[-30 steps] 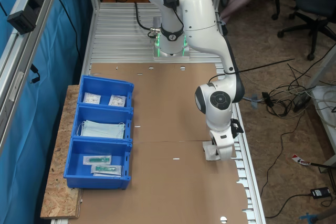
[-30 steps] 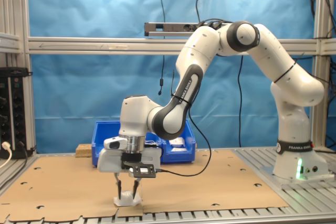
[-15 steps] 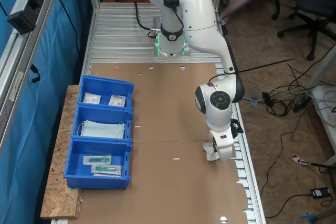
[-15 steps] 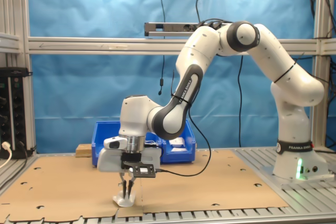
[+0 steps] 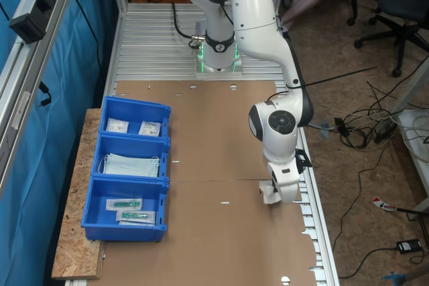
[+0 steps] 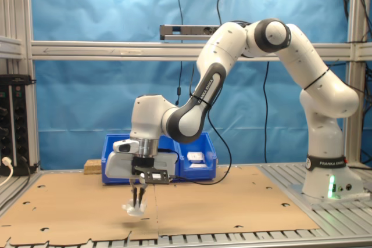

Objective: Pick and place sorting task of medical equipment.

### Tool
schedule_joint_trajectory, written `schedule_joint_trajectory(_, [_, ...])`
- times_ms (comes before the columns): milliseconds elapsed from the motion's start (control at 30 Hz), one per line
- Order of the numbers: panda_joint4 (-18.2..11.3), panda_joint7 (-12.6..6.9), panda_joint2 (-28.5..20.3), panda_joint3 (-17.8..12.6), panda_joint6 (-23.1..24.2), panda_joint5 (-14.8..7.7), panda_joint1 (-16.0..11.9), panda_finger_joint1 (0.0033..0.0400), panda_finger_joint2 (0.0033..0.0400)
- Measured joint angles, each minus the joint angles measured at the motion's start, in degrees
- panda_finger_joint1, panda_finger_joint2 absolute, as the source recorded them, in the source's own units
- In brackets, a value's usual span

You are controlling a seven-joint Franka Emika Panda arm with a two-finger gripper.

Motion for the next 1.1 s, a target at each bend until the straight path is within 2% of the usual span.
schedule_joint_trajectory(467, [-0.1, 0.00, -10.4, -2.0, -6.9, 0.0, -1.9, 0.0035, 0.0035])
schedule_joint_trajectory(700, [-0.7, 0.02, -15.3, -4.6, -11.2, 0.0, -4.1, 0.0035, 0.0035])
schedule_joint_trajectory(900, [-3.5, 0.20, -20.1, -8.4, -15.7, 0.0, -6.7, 0.0035, 0.0035])
schedule_joint_trajectory(1100, [-8.0, 0.22, -24.9, -12.3, -18.6, 0.0, -8.5, 0.0035, 0.0035])
